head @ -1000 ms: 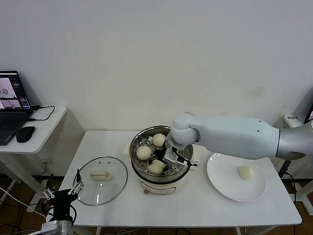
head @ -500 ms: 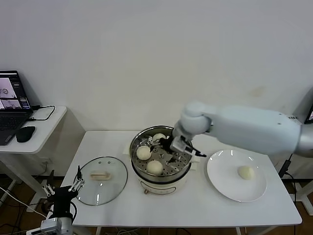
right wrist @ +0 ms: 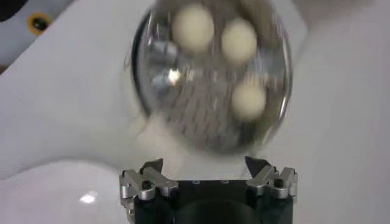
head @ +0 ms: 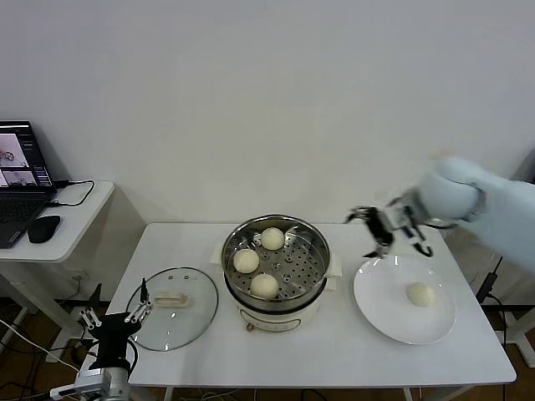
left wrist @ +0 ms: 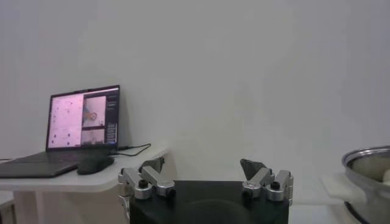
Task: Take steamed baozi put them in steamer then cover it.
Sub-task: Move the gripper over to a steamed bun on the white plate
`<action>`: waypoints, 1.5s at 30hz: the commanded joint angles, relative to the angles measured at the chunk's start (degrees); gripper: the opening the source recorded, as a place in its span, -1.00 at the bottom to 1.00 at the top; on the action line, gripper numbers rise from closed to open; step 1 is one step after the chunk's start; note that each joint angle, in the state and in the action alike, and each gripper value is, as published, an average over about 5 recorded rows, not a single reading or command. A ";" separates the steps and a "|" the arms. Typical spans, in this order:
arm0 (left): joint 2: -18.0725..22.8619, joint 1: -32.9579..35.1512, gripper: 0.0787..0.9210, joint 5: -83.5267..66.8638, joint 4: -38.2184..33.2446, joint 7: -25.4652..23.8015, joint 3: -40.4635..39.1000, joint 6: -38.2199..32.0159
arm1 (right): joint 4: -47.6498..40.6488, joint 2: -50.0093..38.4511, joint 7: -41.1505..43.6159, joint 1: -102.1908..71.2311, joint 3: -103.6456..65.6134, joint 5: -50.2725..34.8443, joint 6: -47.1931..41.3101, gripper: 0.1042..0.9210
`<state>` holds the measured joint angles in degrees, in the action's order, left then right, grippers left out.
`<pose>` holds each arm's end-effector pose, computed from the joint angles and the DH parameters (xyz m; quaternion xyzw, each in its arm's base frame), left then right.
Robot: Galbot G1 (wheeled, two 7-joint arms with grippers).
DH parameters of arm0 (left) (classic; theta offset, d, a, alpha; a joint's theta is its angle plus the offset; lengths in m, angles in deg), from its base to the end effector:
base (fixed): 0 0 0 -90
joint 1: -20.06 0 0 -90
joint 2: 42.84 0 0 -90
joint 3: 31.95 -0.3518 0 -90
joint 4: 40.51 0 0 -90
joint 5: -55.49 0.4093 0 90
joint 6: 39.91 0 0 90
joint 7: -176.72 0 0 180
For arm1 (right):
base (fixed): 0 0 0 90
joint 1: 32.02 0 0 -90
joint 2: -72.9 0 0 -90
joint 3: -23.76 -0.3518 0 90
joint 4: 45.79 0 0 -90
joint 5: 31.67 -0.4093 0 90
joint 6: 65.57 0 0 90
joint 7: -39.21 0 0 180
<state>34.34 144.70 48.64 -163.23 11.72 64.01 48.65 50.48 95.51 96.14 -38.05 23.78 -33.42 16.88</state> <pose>0.2139 0.0638 -0.2929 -0.1115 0.9918 0.0611 0.0087 0.4909 -0.1271 -0.0520 0.4884 -0.5437 0.6377 0.2433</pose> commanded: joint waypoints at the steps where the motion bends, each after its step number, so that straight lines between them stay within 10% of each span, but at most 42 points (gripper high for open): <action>1: -0.34 0.15 0.77 -0.01 0.57 -0.03 -0.62 0.03 | -4.77 -13.22 0.14 -17.80 -9.95 6.97 -2.51 0.76; 11: -1.04 0.66 0.77 0.03 2.37 -0.16 0.43 0.22 | -19.75 -2.68 -2.18 -45.30 -35.19 13.18 2.57 0.76; 45: -0.65 0.06 0.77 -0.60 3.82 -0.36 3.66 0.58 | -31.45 10.94 -1.80 -42.80 -33.69 18.32 4.07 0.61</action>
<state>33.72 144.79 48.08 -159.66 11.35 67.58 49.26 21.04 104.81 94.23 -80.13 -9.48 -15.90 20.73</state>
